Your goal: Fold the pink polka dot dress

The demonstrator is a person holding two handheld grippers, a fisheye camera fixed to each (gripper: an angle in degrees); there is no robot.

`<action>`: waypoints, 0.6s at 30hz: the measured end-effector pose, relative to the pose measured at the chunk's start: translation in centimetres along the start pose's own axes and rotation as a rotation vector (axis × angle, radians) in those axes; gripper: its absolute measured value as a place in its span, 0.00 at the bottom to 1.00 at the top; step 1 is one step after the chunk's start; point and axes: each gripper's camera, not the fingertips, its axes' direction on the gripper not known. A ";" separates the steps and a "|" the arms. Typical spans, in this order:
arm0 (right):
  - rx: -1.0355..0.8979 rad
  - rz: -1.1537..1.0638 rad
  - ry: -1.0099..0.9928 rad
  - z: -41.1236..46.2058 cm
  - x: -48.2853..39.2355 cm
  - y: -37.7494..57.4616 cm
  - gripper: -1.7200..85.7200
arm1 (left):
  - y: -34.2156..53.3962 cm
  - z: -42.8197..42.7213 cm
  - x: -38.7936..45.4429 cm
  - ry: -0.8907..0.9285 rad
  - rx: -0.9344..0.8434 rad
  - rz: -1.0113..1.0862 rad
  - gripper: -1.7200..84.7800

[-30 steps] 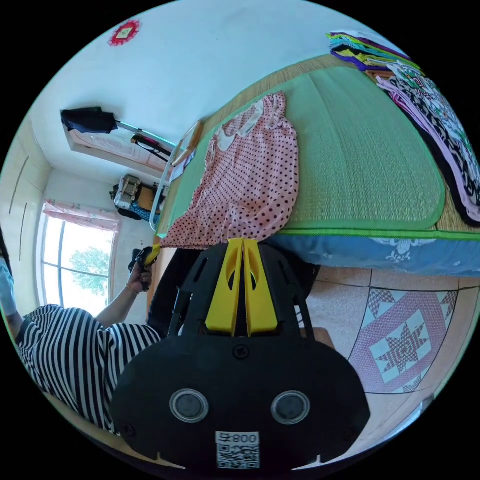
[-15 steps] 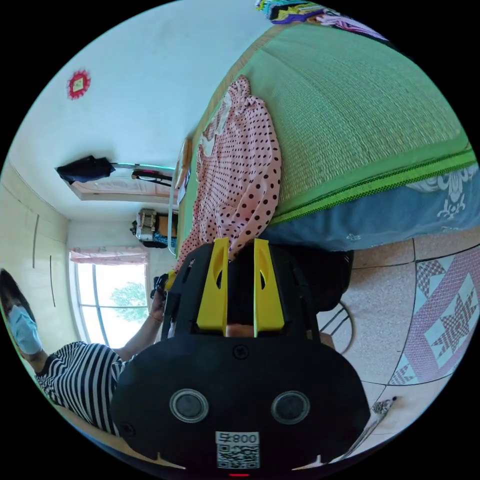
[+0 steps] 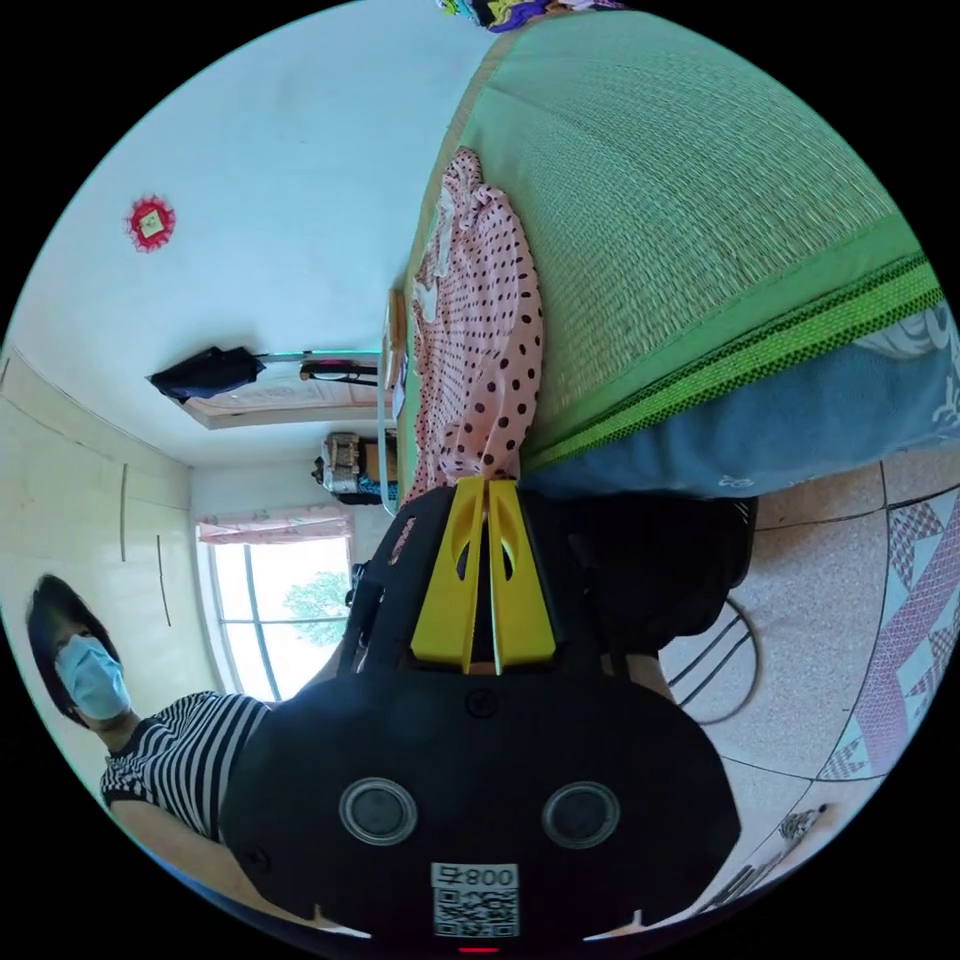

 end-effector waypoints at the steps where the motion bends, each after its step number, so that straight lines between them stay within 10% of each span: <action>1: 0.007 -0.011 -0.016 -0.7 0.1 0.8 0.02 | 0.2 -0.2 0.0 0.005 0.002 0.002 0.02; 18: -0.004 -0.207 -0.107 -12.7 -3.0 12.7 0.02 | 7.7 -8.3 2.4 0.175 0.053 0.112 0.02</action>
